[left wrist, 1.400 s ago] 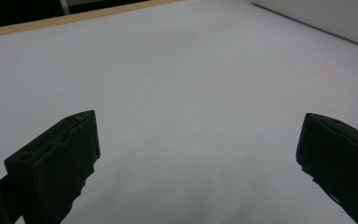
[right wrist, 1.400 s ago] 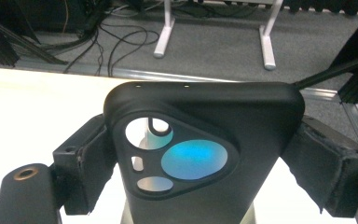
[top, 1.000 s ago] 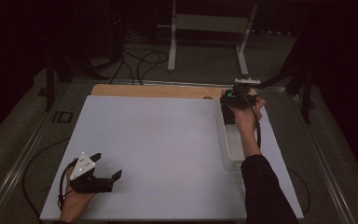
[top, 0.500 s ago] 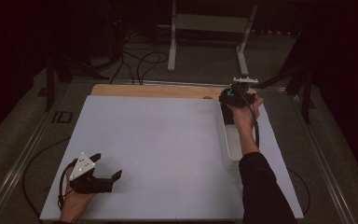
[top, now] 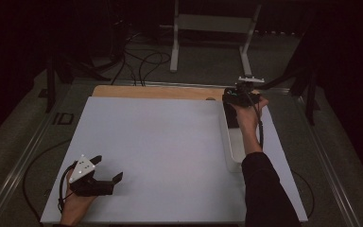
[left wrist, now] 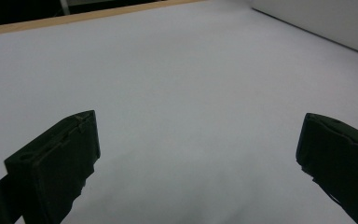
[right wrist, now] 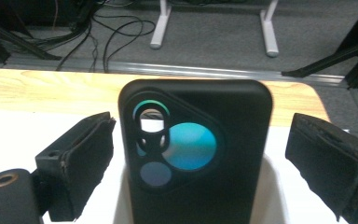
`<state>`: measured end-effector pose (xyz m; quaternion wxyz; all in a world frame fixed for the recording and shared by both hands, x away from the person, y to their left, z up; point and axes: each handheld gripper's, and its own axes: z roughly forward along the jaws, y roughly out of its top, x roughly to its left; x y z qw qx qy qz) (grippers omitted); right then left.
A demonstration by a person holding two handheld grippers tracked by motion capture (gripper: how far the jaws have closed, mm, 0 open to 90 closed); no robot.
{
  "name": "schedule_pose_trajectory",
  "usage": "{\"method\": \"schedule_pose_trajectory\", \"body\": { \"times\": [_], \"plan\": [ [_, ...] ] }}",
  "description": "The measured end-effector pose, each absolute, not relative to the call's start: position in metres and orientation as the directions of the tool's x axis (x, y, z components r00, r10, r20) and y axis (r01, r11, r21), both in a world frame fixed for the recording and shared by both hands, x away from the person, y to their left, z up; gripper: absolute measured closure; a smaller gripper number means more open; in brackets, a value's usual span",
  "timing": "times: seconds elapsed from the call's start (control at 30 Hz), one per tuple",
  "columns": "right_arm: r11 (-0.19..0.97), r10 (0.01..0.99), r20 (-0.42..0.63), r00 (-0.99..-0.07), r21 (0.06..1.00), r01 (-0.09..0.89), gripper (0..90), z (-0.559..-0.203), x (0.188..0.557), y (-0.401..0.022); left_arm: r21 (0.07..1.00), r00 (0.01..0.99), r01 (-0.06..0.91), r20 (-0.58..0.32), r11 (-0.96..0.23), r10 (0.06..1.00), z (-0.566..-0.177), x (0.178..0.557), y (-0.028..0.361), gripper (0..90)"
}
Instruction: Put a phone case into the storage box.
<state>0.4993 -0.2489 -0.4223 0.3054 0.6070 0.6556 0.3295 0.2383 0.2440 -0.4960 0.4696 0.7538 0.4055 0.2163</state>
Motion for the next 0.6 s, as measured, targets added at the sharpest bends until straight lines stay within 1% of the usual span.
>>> {"method": "schedule_pose_trajectory", "body": {
  "times": [0.1,0.27,0.47,0.6],
  "plan": [
    [0.048,0.997,-0.001,-0.080,0.807,0.588,7.6,-0.420,0.497,-0.250,0.883,0.578,0.408,-0.054,-0.231,0.814,-0.496,0.238,0.244,0.1],
    [0.100,0.991,-0.033,-0.126,0.809,0.579,7.8,-0.414,0.487,-0.248,0.883,0.577,0.408,-0.054,-0.231,0.815,-0.496,0.239,0.243,0.1],
    [0.118,0.983,-0.014,-0.180,0.806,0.580,7.8,-0.412,0.473,-0.247,0.883,0.577,0.407,-0.051,-0.233,0.815,-0.496,0.239,0.243,0.1],
    [0.141,0.975,-0.017,-0.223,0.818,0.557,7.8,-0.411,0.458,-0.243,0.882,0.578,0.408,-0.049,-0.236,0.815,-0.496,0.239,0.243,0.1]
  ]
}}
